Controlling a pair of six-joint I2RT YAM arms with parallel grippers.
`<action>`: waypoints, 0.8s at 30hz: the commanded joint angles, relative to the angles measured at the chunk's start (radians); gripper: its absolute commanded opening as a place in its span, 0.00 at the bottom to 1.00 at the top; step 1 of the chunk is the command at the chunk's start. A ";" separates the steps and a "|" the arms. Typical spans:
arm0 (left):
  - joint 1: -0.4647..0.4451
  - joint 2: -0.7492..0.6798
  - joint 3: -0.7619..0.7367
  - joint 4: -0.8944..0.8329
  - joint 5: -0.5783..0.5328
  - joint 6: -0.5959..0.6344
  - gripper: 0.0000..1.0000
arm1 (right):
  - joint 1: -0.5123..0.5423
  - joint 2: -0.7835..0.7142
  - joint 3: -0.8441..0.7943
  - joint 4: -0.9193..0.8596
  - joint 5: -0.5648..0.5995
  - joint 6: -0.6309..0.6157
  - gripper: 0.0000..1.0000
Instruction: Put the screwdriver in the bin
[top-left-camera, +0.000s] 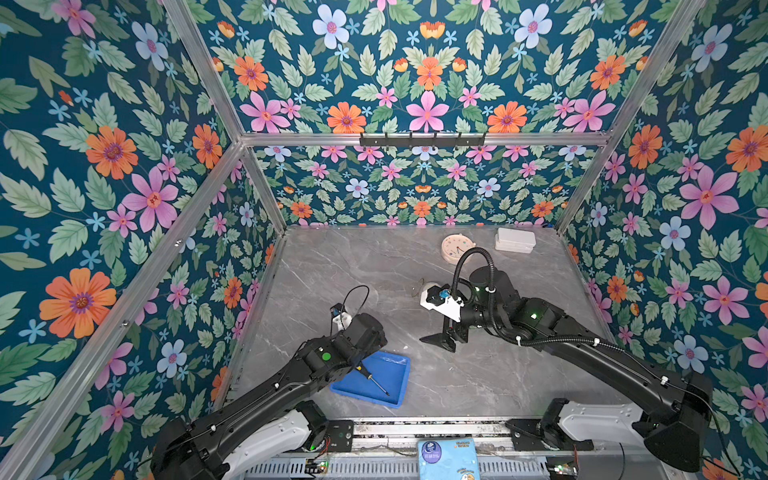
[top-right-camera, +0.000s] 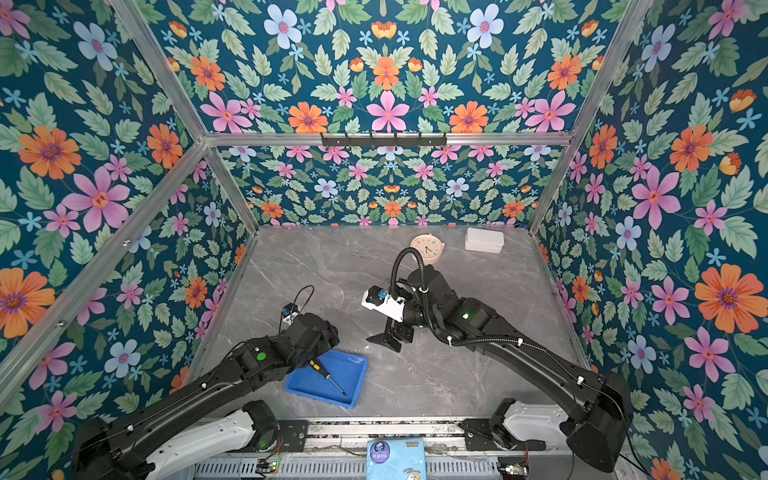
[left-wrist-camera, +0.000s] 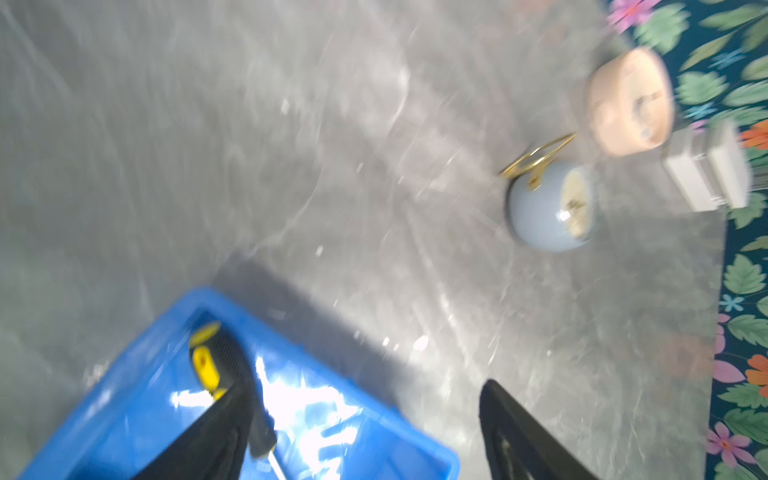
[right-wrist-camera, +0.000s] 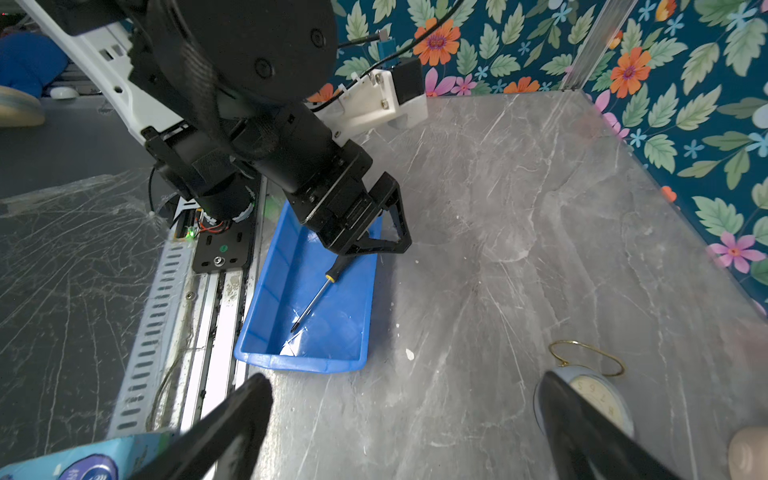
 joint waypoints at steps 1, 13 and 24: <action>0.014 0.007 0.002 0.150 -0.189 0.203 0.89 | -0.032 -0.024 -0.020 0.092 -0.012 0.091 0.99; 0.275 0.120 -0.052 0.668 -0.093 0.842 0.90 | -0.237 -0.109 -0.230 0.389 0.158 0.347 0.99; 0.478 0.211 -0.263 1.159 -0.115 1.081 0.94 | -0.597 -0.146 -0.515 0.637 0.314 0.490 0.99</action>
